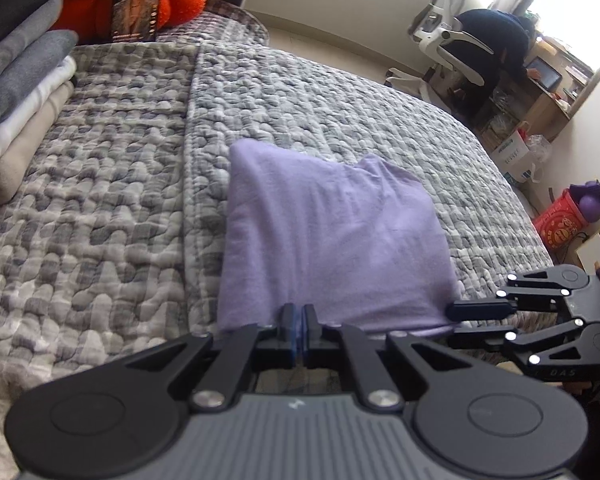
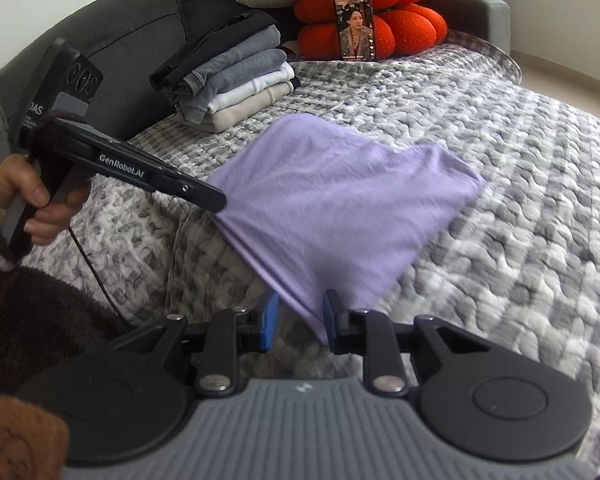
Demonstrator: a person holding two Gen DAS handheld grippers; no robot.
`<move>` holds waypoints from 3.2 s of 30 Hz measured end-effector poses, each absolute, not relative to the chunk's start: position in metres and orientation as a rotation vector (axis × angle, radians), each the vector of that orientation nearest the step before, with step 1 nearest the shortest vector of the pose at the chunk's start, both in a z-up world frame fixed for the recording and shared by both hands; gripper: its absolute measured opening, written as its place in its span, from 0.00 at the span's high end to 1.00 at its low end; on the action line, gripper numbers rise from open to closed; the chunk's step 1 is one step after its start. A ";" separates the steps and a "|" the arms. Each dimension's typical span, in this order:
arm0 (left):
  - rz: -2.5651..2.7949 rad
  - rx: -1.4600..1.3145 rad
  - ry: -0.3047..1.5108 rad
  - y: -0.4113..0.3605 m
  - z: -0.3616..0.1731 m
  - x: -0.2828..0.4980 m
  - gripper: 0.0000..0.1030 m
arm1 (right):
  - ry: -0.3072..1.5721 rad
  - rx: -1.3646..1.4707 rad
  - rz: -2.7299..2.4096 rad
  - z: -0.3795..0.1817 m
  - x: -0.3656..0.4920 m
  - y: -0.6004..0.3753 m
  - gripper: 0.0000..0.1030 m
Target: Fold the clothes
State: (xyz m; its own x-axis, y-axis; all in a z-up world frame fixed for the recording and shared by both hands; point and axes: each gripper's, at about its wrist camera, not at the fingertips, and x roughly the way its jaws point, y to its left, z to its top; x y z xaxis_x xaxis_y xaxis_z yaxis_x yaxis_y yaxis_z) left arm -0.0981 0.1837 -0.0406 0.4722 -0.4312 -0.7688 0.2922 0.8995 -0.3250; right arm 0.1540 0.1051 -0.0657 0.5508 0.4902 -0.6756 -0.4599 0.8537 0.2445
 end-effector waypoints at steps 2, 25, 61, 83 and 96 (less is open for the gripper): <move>-0.404 -0.158 0.999 0.190 -0.043 -0.098 0.97 | 0.822 0.035 0.545 -0.066 0.152 0.100 0.76; -0.394 -0.629 0.872 0.238 -0.039 -0.086 0.24 | 0.791 0.642 0.398 -0.054 0.165 0.023 0.50; -0.398 -0.639 0.931 0.200 -0.067 -0.033 0.33 | 0.828 1.013 0.151 -0.090 0.203 0.021 0.53; -0.313 -0.696 0.902 0.190 -0.066 -0.047 0.83 | 0.748 0.918 0.098 -0.086 0.210 0.043 0.80; -0.316 -0.701 0.931 0.195 -0.071 -0.044 0.58 | 0.766 0.914 0.093 -0.089 0.219 0.042 0.64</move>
State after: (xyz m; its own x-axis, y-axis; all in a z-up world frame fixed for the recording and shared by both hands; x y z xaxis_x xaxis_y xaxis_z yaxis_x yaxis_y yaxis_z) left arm -0.0437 0.1946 -0.0709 0.5729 -0.5330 -0.6226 -0.0435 0.7388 -0.6725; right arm 0.2192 0.0418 -0.0890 0.7364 0.3826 -0.5579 0.2375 0.6260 0.7428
